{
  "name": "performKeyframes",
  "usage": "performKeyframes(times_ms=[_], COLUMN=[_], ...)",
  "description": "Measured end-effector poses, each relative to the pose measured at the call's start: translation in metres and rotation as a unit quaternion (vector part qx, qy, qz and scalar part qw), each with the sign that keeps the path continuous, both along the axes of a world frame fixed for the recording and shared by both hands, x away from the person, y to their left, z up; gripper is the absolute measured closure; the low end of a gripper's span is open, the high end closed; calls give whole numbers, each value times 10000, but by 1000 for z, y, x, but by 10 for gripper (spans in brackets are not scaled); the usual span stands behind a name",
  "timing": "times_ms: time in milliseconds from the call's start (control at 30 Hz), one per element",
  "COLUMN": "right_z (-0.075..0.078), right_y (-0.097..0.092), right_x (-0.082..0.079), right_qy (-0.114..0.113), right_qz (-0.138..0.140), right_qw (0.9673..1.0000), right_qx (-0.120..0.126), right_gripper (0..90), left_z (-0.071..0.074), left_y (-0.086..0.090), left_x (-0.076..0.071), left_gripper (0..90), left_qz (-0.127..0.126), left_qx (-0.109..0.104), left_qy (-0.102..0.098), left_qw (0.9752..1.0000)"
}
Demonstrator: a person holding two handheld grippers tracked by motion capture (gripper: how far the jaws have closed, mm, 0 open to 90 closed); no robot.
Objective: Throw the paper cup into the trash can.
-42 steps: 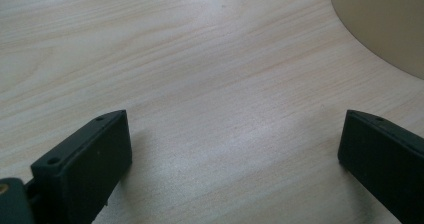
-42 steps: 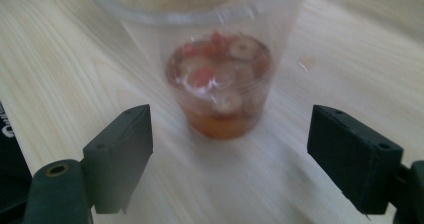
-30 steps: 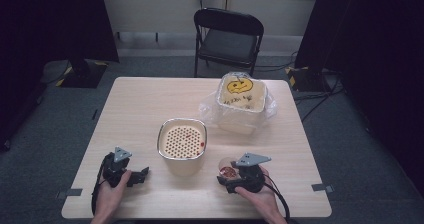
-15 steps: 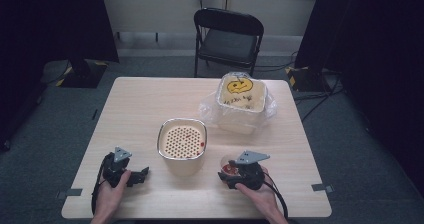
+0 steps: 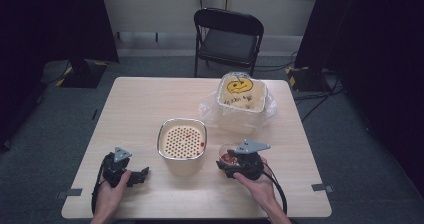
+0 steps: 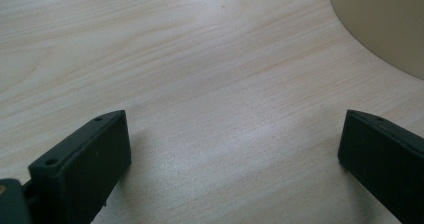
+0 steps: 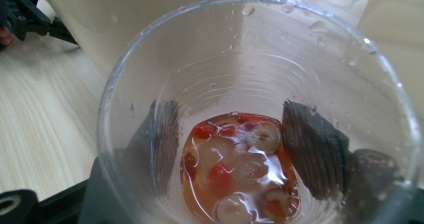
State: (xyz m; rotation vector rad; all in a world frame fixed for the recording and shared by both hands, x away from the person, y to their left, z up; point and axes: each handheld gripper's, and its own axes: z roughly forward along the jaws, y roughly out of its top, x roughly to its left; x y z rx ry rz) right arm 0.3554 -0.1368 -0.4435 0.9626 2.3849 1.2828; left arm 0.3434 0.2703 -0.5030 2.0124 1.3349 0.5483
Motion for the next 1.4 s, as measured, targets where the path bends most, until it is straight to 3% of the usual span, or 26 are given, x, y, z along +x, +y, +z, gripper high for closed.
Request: performKeyframes(times_ms=[400,533,700,900,1167,1200,1233,1400], right_z=[29,41,58,70,86,89,93,101], right_y=[3,5,11,17,36,39,45,58], right_x=[9,10,14,20,29,31,33,37], right_qy=[-350,-553,-816,-964,-1192,-1248,-1380,-1570], right_qz=[-117,-141,-152,-153,-81,-77,-40,87], right_qw=[9992,9983,9961,9945,9895,9881,9840,9764], right_qx=[-119,-118,-284,-378,-816,-898,-1131,-1481], right_gripper=[417,418,424,423,424,423,422,421], left_z=[0,0,0,0,0,0,0,0], left_y=[0,0,0,0,1,1,0,0], left_x=[0,0,0,0,0,0,0,0], left_gripper=[0,0,0,0,0,0,0,0], left_qz=[-3,0,0,0,-20,-21,1,-20], left_qx=[9,5,2,0,40,41,3,38], left_qy=[1,1,0,1,8,6,0,8], left_qw=[10000,10000,10000,10000,10000,10000,10000,10000])
